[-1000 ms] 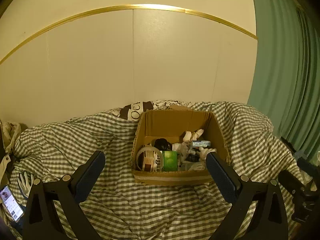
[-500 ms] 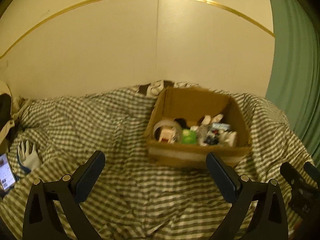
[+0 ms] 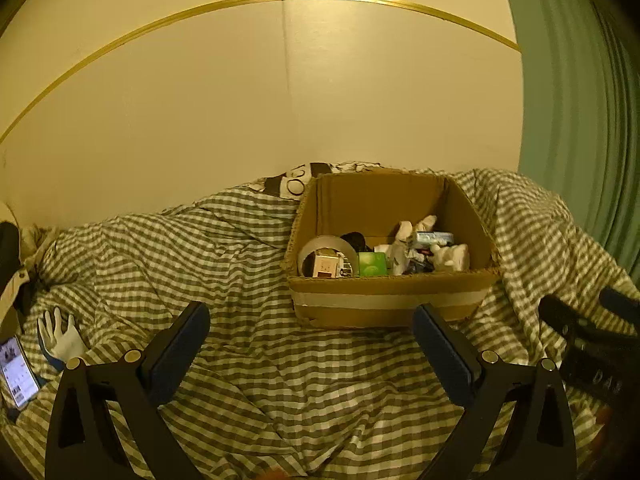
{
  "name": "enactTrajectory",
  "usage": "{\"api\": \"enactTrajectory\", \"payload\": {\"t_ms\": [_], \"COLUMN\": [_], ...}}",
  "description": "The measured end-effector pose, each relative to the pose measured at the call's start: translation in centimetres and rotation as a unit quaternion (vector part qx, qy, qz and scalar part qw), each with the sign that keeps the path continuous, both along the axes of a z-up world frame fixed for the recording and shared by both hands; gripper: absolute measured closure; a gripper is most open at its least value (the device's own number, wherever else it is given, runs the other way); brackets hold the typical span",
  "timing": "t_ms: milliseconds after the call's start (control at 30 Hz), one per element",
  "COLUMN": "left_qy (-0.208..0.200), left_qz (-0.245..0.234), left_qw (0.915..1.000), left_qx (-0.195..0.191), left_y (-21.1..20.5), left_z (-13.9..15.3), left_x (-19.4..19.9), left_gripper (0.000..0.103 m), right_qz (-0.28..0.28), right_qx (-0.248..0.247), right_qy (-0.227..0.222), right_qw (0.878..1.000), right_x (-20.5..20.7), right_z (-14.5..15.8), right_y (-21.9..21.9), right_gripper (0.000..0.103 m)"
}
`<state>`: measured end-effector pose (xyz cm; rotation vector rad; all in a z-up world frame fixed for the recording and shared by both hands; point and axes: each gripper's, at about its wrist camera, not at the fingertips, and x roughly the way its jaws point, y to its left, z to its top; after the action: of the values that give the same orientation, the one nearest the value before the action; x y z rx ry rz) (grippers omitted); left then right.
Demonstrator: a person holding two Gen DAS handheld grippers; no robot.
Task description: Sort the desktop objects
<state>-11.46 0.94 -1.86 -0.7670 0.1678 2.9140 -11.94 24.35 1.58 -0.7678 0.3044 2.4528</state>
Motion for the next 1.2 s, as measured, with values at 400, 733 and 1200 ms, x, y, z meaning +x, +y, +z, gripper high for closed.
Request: {"api": "enactTrajectory", "payload": {"t_ms": [400, 733, 1200], "left_qy": [-0.006, -0.011, -0.01], "left_qz": [0.002, -0.001, -0.009], "left_qw": [1.0, 0.9999, 0.9998], "left_qx": [-0.007, -0.012, -0.017], "left_y": [0.45, 0.31, 0.35], "left_z": [0.05, -0.2, -0.29], "left_x": [0.32, 0.17, 0.11], "left_gripper": [0.0, 0.0, 0.0], "right_qz": [-0.001, 0.002, 0.003], "right_qx": [-0.006, -0.006, -0.005], "right_qy": [0.003, 0.0, -0.002], "right_qw": [1.0, 1.0, 1.0], "right_x": [0.15, 0.03, -0.1], "right_z": [0.22, 0.14, 0.19], "right_y": [0.15, 0.09, 0.11], "right_gripper": [0.0, 0.0, 0.0]}}
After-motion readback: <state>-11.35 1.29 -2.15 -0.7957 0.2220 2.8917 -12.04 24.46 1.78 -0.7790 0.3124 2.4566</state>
